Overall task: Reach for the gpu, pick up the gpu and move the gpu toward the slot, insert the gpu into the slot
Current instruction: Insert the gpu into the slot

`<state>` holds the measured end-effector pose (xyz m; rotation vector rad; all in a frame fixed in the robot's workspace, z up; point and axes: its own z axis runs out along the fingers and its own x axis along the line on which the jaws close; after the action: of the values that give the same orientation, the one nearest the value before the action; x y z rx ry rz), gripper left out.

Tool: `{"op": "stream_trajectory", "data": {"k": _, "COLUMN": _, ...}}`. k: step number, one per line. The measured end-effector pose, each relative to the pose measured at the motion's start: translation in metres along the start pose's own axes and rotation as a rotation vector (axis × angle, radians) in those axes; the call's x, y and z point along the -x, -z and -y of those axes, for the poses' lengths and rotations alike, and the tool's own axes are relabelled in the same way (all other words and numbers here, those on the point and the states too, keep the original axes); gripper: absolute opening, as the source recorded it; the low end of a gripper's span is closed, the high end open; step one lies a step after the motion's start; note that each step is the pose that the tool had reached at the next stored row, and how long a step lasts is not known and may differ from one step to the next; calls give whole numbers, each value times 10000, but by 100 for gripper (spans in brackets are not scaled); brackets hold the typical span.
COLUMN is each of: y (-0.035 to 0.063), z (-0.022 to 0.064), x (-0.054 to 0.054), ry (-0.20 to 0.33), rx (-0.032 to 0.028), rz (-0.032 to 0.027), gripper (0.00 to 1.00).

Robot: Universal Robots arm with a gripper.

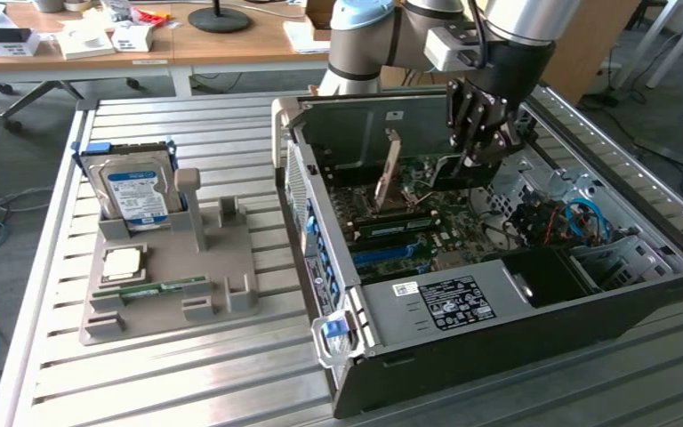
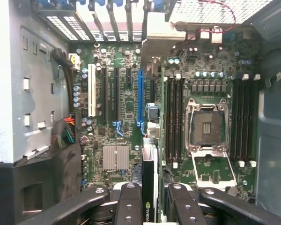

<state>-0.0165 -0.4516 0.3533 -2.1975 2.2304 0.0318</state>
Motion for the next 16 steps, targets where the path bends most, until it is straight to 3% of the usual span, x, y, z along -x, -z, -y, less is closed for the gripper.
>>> {"op": "stream_trajectory", "data": {"k": 11, "y": -4, "z": 0, "x": -3, "ry": -1, "rx": 0, "rz": -1, "gripper": 26}}
{"op": "stream_trajectory", "data": {"k": 16, "y": -83, "z": 0, "x": -7, "ry": 0, "rx": 0, "rz": -1, "gripper": 26}}
